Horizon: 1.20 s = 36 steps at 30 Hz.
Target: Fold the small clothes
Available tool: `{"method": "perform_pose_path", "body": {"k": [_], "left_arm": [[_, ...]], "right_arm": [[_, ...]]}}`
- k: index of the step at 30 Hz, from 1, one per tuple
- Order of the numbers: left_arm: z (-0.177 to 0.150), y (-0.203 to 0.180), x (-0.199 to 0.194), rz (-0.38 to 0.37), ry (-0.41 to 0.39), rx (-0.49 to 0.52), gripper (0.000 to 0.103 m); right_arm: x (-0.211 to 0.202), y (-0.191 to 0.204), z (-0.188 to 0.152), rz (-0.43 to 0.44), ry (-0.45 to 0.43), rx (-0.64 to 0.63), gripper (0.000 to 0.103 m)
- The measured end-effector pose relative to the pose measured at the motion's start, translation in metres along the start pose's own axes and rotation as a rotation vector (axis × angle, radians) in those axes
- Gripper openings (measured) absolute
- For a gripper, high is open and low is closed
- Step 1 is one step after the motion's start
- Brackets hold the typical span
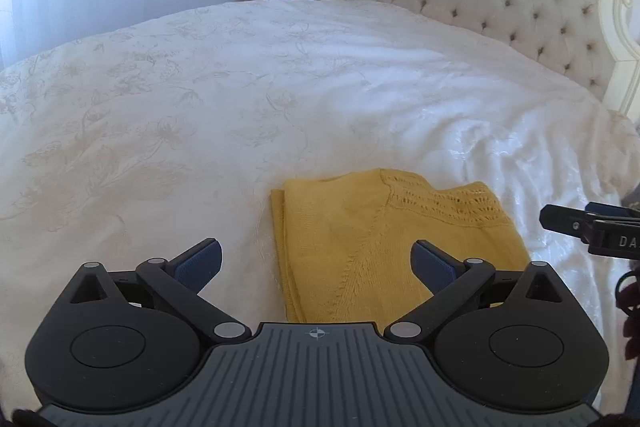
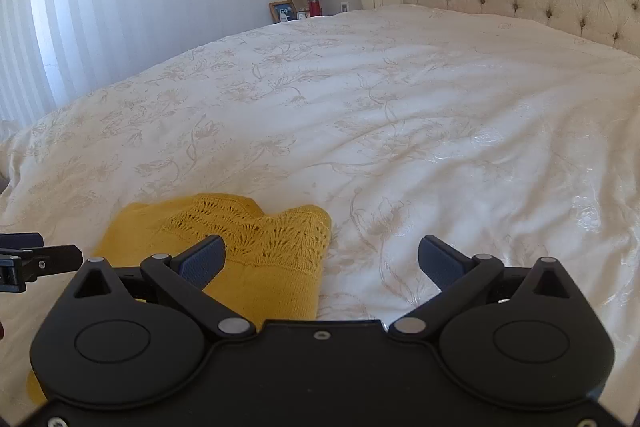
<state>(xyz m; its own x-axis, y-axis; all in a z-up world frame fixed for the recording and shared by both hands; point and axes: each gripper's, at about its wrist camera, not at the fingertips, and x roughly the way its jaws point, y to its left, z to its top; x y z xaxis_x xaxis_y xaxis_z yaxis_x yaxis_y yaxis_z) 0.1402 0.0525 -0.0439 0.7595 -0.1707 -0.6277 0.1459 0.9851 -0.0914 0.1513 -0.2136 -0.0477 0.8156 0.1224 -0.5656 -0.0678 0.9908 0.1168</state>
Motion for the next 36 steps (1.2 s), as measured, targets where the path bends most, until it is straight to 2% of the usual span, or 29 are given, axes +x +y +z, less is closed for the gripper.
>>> {"method": "perform_pose_path", "body": {"k": [4,11,17,22,26,30,33,36], "left_arm": [[-0.004,-0.007,-0.017,0.029,0.009,0.004,0.103],[-0.017,-0.016,-0.042,0.005,0.055,-0.024,0.102],[-0.028,-0.035,-0.055,0.081,0.091,0.024,0.102],[-0.034,-0.041,-0.061,0.105,0.123,0.014,0.102],[-0.036,-0.045,-0.065,0.167,0.149,0.031,0.102],[-0.038,-0.047,-0.066,0.214,0.172,0.059,0.102],[-0.039,-0.046,-0.066,0.202,0.183,0.057,0.101],[-0.04,-0.044,-0.067,0.183,0.199,0.042,0.101]], "right_arm": [[-0.022,-0.002,-0.002,-0.01,0.017,0.046,0.102],[-0.052,0.003,-0.018,0.015,0.094,0.085,0.102],[-0.071,0.018,-0.038,-0.018,0.139,0.034,0.102],[-0.089,0.026,-0.048,-0.093,0.12,0.02,0.102],[-0.094,0.035,-0.051,-0.184,0.123,-0.039,0.102],[-0.098,0.033,-0.052,-0.119,0.142,-0.023,0.101],[-0.098,0.03,-0.053,-0.068,0.174,0.031,0.1],[-0.098,0.031,-0.056,-0.058,0.185,0.047,0.099]]}}
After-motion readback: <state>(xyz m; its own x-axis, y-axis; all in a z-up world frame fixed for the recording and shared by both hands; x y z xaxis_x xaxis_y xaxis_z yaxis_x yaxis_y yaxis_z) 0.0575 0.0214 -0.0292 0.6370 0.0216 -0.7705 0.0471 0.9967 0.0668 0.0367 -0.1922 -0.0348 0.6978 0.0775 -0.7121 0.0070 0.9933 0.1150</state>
